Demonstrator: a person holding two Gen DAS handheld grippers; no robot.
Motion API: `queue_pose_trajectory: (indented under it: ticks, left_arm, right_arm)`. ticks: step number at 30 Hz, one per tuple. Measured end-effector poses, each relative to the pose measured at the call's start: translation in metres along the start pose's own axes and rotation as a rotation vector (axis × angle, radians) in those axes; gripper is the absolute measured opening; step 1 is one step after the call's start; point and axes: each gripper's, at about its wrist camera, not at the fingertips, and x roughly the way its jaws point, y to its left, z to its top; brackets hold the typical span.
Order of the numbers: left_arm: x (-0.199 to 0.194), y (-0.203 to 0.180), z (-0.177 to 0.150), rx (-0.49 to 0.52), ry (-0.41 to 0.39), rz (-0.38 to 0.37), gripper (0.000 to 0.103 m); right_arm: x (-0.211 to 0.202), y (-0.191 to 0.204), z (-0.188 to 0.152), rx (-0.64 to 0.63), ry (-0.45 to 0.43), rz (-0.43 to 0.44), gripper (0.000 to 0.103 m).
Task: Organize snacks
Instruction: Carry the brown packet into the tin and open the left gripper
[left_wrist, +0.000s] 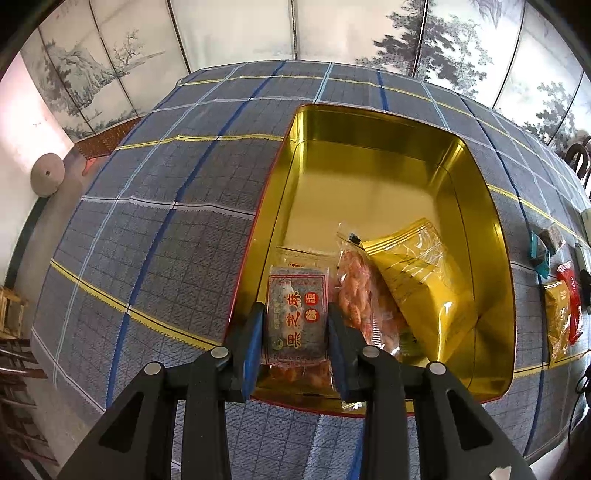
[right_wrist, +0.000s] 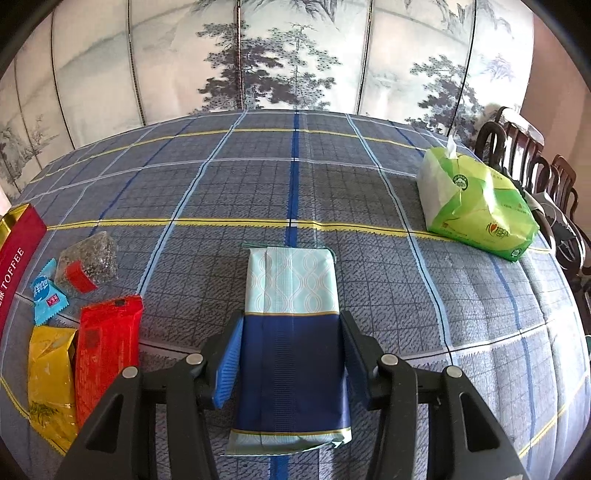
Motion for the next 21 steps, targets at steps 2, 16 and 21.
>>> queue_pose_trajectory:
  ticks: [2,16,21]
  left_arm:
    - [-0.002,0.0,0.0,0.003,-0.003,-0.001,0.032]
    - [-0.031,-0.003,0.003,0.019,-0.111,-0.005,0.064]
    - [-0.043,0.011,-0.001,-0.01,-0.137,-0.003,0.067]
  right_arm:
    - [-0.002,0.002,0.0,0.007,0.0,-0.002,0.05]
    - [-0.061,0.068,0.03,0.004,-0.077,0.112,0.05]
    - [-0.08,0.131,0.03,-0.055,-0.076,0.218,0.05]
